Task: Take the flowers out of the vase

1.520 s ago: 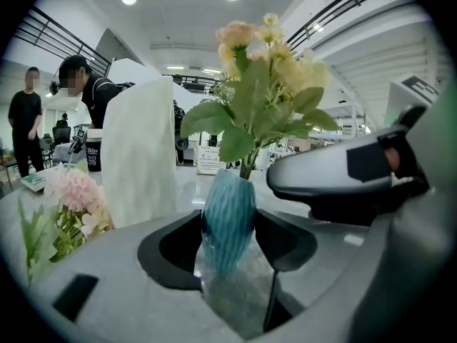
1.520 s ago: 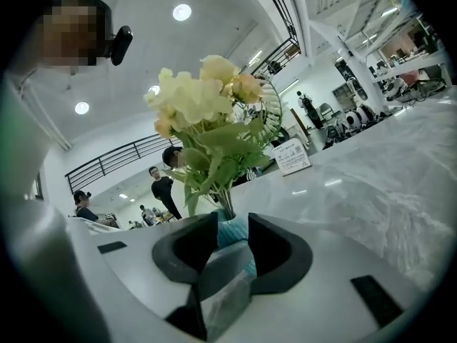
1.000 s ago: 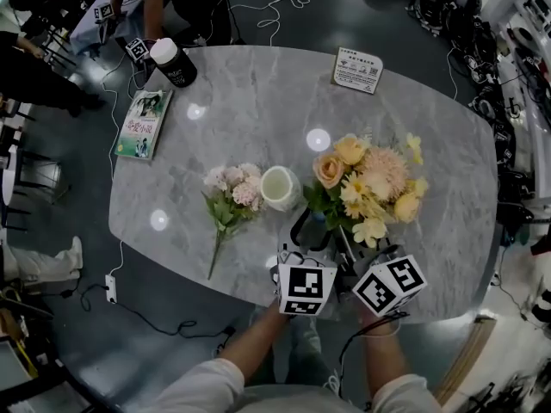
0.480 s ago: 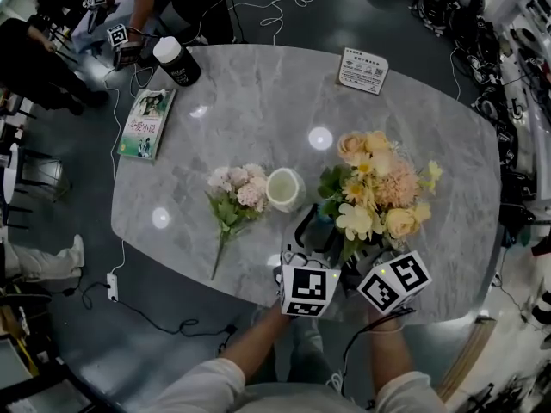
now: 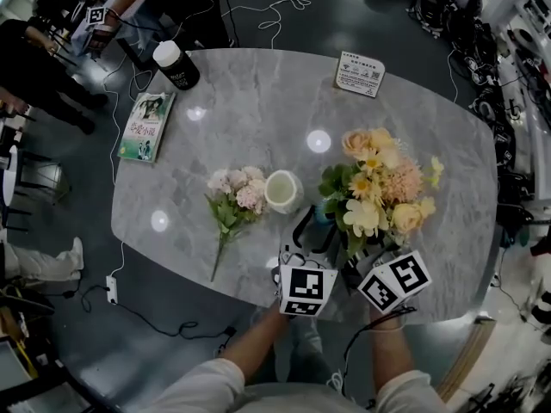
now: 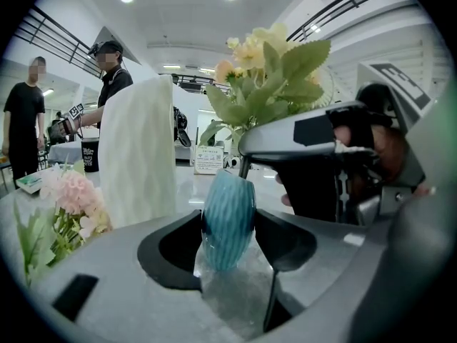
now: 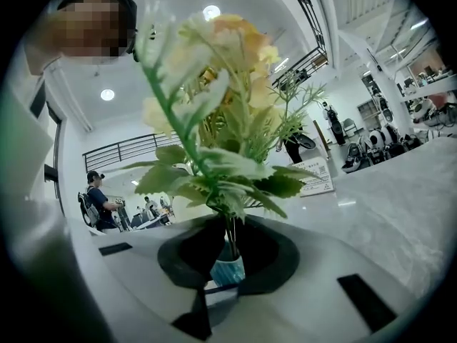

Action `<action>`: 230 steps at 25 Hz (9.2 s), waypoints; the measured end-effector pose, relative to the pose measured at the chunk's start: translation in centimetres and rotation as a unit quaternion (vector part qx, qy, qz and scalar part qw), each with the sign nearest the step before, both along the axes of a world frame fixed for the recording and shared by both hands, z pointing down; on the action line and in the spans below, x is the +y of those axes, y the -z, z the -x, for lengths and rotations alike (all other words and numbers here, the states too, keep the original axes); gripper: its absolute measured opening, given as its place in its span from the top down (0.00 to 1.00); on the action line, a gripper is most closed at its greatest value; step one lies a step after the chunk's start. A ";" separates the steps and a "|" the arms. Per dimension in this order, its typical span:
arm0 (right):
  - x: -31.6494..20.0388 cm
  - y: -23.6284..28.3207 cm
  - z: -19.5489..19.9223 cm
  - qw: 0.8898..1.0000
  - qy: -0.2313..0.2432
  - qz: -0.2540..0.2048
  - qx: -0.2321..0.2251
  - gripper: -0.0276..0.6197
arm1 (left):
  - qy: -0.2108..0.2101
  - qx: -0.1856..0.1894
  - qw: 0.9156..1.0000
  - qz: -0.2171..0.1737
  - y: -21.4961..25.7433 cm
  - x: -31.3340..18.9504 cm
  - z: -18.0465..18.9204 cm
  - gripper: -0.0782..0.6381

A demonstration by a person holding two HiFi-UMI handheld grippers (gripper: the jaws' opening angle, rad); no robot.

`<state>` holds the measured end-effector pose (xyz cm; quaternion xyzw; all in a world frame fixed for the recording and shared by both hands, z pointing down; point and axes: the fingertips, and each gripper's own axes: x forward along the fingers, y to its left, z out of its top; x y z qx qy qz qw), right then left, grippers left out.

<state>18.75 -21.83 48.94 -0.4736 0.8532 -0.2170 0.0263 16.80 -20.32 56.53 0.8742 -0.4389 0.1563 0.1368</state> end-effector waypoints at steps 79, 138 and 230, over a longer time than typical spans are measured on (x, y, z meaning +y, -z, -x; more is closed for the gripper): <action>17.8 14.6 -0.8 0.983 -0.179 -0.026 0.031 0.89 | -0.130 0.025 0.989 -0.068 16.5 12.5 5.9 0.88; 12.5 -12.3 -6.6 0.935 -0.082 0.344 -0.006 0.90 | -0.063 -0.024 0.991 0.117 -2.0 7.7 -2.2 0.88; 16.0 7.8 -1.5 0.966 -0.231 0.071 0.093 0.95 | -0.019 0.053 0.998 -0.025 15.6 9.7 9.1 0.88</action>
